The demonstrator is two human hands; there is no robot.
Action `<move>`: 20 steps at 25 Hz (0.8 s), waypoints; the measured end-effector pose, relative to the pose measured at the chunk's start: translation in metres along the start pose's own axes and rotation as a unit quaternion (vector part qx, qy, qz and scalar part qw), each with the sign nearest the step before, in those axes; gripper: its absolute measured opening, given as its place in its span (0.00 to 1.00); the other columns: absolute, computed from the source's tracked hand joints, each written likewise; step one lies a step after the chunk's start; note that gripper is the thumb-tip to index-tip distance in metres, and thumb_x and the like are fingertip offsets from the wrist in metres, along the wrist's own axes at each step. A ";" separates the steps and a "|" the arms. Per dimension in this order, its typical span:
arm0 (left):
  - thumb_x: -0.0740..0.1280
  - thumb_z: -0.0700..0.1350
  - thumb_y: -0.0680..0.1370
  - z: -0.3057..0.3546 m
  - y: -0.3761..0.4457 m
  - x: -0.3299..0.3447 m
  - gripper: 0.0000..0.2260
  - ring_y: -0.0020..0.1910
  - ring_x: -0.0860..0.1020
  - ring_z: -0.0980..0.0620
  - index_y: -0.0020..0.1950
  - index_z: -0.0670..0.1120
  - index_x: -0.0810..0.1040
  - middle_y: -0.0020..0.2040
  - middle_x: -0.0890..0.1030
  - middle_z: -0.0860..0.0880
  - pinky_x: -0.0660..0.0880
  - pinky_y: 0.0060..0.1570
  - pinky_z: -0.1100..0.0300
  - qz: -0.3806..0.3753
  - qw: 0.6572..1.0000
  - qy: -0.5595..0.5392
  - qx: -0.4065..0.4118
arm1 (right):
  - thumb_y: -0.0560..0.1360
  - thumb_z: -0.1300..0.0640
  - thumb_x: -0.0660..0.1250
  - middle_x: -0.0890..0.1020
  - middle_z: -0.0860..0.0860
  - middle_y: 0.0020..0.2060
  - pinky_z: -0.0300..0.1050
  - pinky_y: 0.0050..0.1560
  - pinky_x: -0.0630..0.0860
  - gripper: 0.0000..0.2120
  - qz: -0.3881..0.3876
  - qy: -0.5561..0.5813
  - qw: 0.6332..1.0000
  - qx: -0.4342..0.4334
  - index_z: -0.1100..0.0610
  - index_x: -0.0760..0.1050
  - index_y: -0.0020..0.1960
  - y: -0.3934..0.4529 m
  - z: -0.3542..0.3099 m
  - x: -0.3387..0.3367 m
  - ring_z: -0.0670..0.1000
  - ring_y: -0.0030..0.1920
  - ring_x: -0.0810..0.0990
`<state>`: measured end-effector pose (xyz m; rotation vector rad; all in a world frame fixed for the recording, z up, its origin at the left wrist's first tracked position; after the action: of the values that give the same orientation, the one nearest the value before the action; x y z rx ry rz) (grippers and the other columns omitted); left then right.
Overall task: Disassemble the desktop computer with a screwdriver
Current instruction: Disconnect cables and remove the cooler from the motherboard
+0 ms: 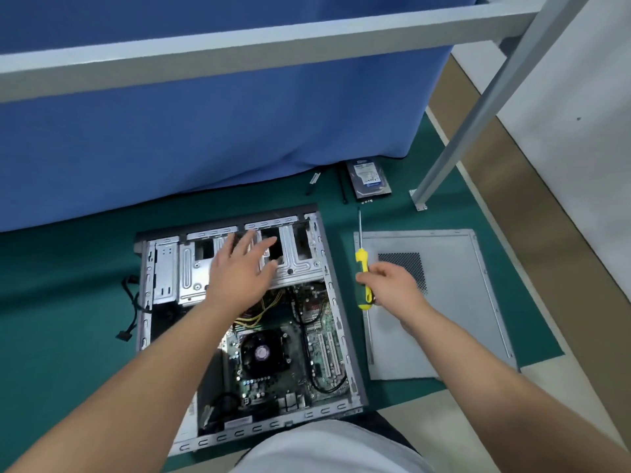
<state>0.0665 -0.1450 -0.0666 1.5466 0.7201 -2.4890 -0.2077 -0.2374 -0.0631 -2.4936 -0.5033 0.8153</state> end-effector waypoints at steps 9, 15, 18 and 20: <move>0.37 0.74 0.78 -0.032 -0.002 0.038 0.26 0.73 0.19 0.55 0.73 0.77 0.30 0.78 0.28 0.65 0.26 0.75 0.49 -0.031 0.997 0.054 -0.047 | 0.75 0.64 0.62 0.79 0.55 0.44 0.42 0.40 0.73 0.05 -0.080 -0.254 0.959 0.097 0.58 0.75 0.45 0.063 0.053 0.057 0.54 0.41 0.77; 0.37 0.74 0.78 -0.033 -0.001 0.041 0.26 0.74 0.20 0.56 0.74 0.76 0.31 0.76 0.26 0.65 0.25 0.74 0.49 -0.030 0.997 0.053 -0.050 | 0.79 0.62 0.59 0.74 0.53 0.44 0.46 0.45 0.72 0.05 -0.062 -0.268 0.960 0.049 0.57 0.70 0.54 0.068 0.064 0.070 0.57 0.46 0.76; 0.37 0.73 0.78 -0.032 0.001 0.039 0.26 0.74 0.20 0.54 0.73 0.75 0.30 0.77 0.26 0.63 0.26 0.75 0.47 -0.044 0.996 0.060 -0.053 | 0.79 0.58 0.60 0.73 0.51 0.41 0.47 0.44 0.73 0.03 -0.061 -0.269 0.960 0.055 0.56 0.70 0.52 0.067 0.065 0.069 0.55 0.43 0.75; 0.37 0.72 0.78 -0.032 0.000 0.040 0.26 0.74 0.20 0.52 0.74 0.75 0.29 0.79 0.27 0.61 0.27 0.76 0.46 -0.055 0.995 0.067 -0.057 | 0.78 0.52 0.63 0.75 0.51 0.42 0.46 0.42 0.74 0.07 -0.065 -0.263 0.960 0.070 0.55 0.72 0.52 0.065 0.065 0.066 0.54 0.42 0.76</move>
<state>0.0733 -0.1250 -0.1135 1.6880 0.9750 -2.3862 -0.1860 -0.2389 -0.1743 -2.0737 -0.7474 1.4142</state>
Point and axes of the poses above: each hand's wrist, its own y-axis towards the middle knuckle, its own x-axis out of the palm, z = x × y, the point moved 3 cm from there along y, towards the middle knuckle
